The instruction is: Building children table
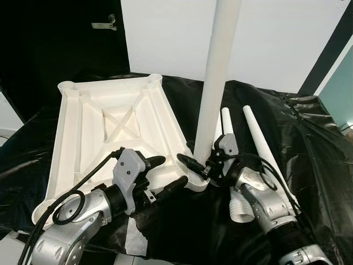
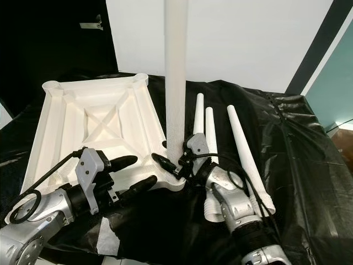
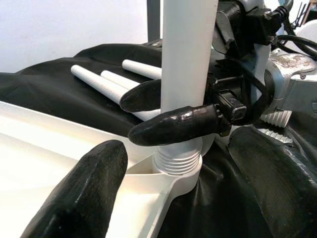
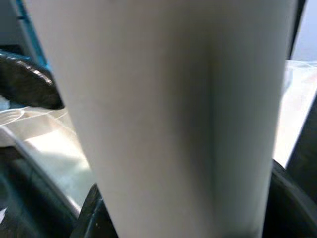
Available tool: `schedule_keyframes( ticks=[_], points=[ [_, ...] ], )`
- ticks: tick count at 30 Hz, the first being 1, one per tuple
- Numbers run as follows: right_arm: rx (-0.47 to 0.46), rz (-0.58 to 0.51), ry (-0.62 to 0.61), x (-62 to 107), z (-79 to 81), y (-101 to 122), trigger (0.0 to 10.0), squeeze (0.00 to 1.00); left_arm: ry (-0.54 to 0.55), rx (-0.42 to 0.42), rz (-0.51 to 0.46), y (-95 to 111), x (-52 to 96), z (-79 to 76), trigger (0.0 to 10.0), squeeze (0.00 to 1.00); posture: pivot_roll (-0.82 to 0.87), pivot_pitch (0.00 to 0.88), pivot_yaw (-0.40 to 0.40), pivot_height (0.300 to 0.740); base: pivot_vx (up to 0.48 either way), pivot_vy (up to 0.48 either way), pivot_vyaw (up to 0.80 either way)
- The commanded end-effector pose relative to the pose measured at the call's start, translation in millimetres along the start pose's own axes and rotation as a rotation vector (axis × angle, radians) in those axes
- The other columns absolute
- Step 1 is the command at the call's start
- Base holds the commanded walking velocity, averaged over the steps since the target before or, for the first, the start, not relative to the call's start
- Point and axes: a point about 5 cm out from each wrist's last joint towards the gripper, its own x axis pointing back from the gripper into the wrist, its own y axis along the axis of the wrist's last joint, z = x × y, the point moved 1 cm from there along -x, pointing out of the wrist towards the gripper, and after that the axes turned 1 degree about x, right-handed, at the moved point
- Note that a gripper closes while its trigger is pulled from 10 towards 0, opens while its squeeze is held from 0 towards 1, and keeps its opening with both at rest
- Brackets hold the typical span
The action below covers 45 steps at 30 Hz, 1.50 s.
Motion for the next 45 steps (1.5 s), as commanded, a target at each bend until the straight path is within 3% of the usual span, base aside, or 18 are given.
schedule_keyframes(
  ticks=[1,10,15,31,34,45],
  points=[
    [-0.059,0.114,0.002,14.8,0.8,-26.8,10.0,0.00,-0.031,-0.016,-0.003,2.5,1.3,-3.6,10.0,0.00,0.16,0.000,-0.050,0.740,0.000,0.000,0.00],
    [-0.086,0.125,0.003,16.9,-6.0,-29.8,10.0,0.00,-0.031,-0.019,0.003,2.4,2.8,-4.4,10.0,0.00,0.17,0.000,-0.053,0.740,0.000,0.000,0.00],
    [-0.121,0.125,-0.057,9.3,-3.7,-31.2,10.0,0.00,-0.021,-0.014,0.000,1.4,3.1,-6.0,10.0,0.00,0.17,0.000,-0.067,0.740,0.000,0.000,0.00],
    [-0.129,0.108,-0.397,-8.7,10.9,-27.7,10.0,0.00,-0.014,-0.010,-0.011,-1.2,-0.6,-5.9,10.0,0.00,0.15,0.000,-0.075,0.740,0.000,0.000,0.00],
    [-0.147,0.118,-0.482,-11.5,13.0,-27.8,10.0,0.00,-0.016,-0.014,-0.015,-0.7,-3.1,-6.5,10.0,0.00,0.15,0.000,-0.079,0.740,0.000,0.000,0.00],
    [-0.245,0.120,-0.609,-13.6,25.3,-30.7,10.0,0.00,-0.023,-0.016,-0.015,-0.1,-4.9,-8.3,10.0,0.00,0.13,0.000,-0.070,0.740,0.000,0.000,0.00]
  ],
)
